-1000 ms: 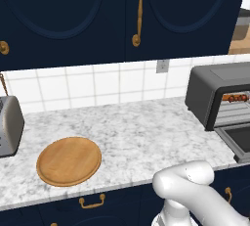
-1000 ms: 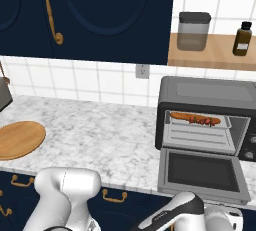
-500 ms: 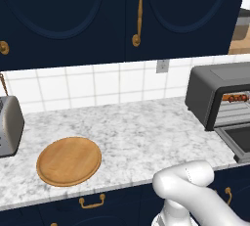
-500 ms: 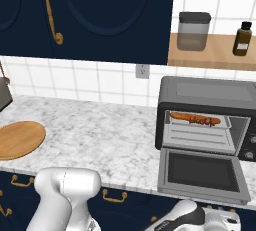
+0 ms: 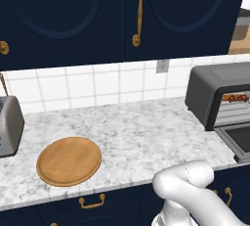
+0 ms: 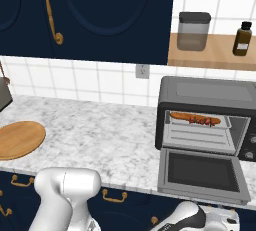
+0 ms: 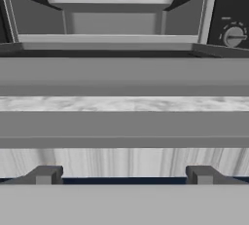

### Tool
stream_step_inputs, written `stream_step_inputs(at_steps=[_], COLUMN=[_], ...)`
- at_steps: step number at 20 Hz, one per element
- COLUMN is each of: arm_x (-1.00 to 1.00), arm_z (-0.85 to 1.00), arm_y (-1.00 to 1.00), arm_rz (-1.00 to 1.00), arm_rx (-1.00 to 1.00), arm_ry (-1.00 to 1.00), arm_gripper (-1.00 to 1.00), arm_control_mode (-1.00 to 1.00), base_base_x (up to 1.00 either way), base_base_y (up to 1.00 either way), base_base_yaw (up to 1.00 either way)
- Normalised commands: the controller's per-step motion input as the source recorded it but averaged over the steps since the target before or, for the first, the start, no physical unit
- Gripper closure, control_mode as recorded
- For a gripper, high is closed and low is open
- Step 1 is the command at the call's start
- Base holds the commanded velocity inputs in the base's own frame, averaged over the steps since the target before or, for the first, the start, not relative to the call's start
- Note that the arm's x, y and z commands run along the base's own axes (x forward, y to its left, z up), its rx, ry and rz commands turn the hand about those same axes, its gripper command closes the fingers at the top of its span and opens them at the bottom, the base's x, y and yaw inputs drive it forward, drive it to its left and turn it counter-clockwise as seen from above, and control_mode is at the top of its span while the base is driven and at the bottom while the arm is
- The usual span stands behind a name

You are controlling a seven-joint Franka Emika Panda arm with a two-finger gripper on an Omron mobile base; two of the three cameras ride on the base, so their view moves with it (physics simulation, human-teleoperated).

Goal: Pick up the kebab skewer and baguette bread, and place them inside the toaster oven. Close the toaster oven door and start by setting the timer.

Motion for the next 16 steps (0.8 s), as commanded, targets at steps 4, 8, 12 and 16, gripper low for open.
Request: stream_step_inputs(at_steps=[4,8,12,16], arm_x=[0.07,0.1,0.01,0.0], arm_z=[0.0,0.0,0.0,0.0], arm_y=[0.0,0.0,0.0,0.0], arm_rz=[0.0,0.0,0.0,0.0], arm_rx=[0.02,0.01,0.0,0.0], arm_ry=[-0.05,-0.02,-0.01,-0.01], arm_gripper=[-1.0,-1.0,-1.0,-1.0], arm_control_mode=[-1.0,-1.0,-1.0,-1.0], base_base_x=[0.0,0.0,0.0,0.0], base_base_y=[0.0,0.0,0.0,0.0], base_base_yaw=[0.0,0.0,0.0,0.0])
